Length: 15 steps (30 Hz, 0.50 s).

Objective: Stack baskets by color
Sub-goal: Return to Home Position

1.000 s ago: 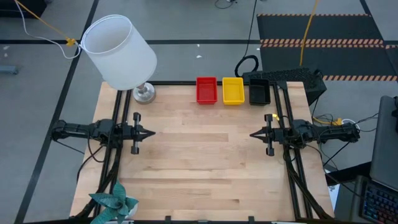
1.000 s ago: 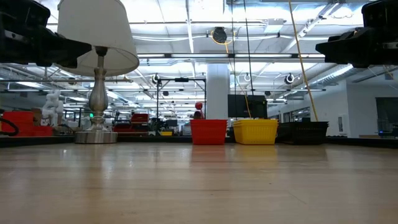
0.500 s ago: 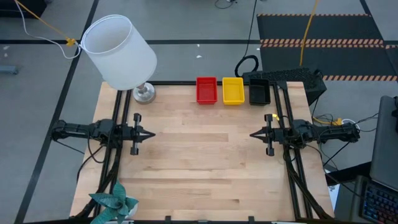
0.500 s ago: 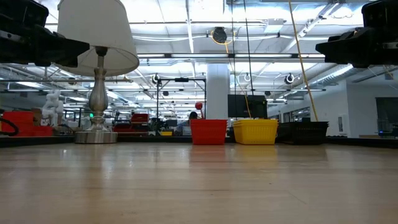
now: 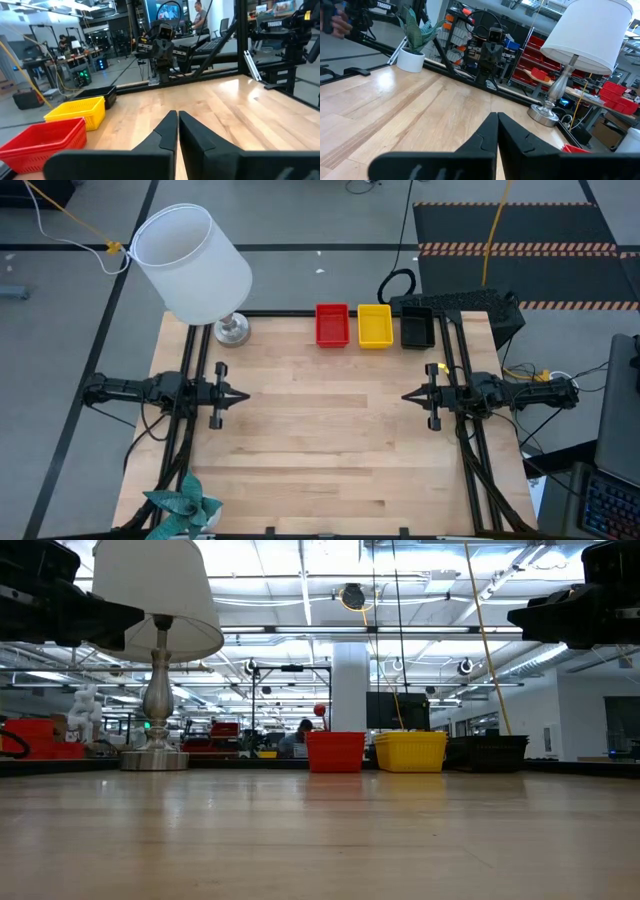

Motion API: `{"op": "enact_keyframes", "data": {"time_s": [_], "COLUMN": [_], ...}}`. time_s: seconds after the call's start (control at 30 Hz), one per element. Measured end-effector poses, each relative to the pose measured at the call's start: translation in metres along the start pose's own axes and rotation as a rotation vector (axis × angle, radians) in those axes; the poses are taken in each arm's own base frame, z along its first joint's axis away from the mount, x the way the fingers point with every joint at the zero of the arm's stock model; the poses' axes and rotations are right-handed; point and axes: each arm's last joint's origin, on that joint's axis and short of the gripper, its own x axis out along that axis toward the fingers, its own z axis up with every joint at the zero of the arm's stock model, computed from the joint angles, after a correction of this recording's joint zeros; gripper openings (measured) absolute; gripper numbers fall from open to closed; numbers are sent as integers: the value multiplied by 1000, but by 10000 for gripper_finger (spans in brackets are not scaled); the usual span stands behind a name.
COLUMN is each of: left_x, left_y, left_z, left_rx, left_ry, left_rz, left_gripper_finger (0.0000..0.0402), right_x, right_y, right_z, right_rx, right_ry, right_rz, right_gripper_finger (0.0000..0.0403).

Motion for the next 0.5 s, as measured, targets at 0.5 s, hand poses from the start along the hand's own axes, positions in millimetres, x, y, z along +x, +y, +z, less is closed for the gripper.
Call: {"op": "enact_keyframes", "data": {"time_s": [0.5], "left_x": [0], "left_y": [0], "left_z": [0], "left_rx": [-3], "left_ry": [-1], "left_rz": [0], "left_gripper_finger": [31], "right_x": [0], "right_y": [0], "right_z": [0], "right_rx": [0], "right_ry": [0], "right_rz": [0], "right_gripper_finger": [0]}}
